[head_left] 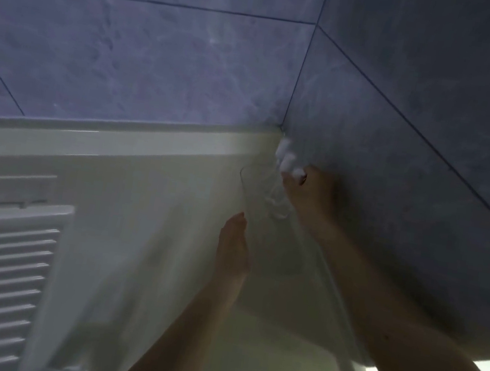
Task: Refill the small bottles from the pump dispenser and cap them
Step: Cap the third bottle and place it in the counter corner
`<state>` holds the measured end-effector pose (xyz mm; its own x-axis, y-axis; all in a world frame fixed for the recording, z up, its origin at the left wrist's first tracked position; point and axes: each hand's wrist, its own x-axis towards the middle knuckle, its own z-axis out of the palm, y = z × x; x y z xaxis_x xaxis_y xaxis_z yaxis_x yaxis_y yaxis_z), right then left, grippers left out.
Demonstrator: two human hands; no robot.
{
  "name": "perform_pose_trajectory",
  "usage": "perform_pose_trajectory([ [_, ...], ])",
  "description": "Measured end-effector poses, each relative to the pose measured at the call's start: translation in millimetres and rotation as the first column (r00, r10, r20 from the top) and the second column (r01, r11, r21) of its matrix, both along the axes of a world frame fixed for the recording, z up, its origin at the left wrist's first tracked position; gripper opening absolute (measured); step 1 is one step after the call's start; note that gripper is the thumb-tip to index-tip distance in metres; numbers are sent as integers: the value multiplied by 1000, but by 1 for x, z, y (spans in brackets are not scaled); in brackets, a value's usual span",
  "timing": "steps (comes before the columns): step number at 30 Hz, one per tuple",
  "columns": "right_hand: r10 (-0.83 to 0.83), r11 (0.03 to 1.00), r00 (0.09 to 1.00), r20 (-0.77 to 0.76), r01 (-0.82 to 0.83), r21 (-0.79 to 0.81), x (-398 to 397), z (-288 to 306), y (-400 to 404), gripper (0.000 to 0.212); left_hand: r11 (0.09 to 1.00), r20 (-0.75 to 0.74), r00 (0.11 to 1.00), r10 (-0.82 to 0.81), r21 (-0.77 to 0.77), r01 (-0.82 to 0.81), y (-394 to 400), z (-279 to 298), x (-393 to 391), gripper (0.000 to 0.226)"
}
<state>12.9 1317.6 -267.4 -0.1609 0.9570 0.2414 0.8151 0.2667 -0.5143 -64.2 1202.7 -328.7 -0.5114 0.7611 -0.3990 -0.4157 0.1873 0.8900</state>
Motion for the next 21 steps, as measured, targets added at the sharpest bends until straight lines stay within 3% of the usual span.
perform_pose_trajectory([
  [3, -6, 1000, 999, 42, 6, 6, 1, 0, 3, 41, 999, 11, 999, -32, -23, 32, -2, -7, 3, 42],
  [6, 14, 1000, 995, 100, -13, -5, 2, -6, 6, 39, 998, -8, 998, 61, 8, -61, 1, -8, 5, 36],
  [8, 34, 999, 990, 138, -28, -47, 3, -12, 4, 50, 989, 16, 989, 147, -26, -146, 2, -9, 5, 33],
  [12, -69, 990, 997, -47, 63, -124, 10, -16, -11, 62, 981, 49, 980, 192, -10, -192, -8, 0, 5, 33],
  [18, -157, 975, 950, -269, 105, -198, 18, -6, -61, 48, 984, -166, 974, 153, 113, -136, -43, 26, 9, 35],
  [21, -113, 984, 937, -332, 58, -170, 21, 8, -84, 33, 982, -132, 982, 137, 148, -117, -68, 55, 7, 34],
])
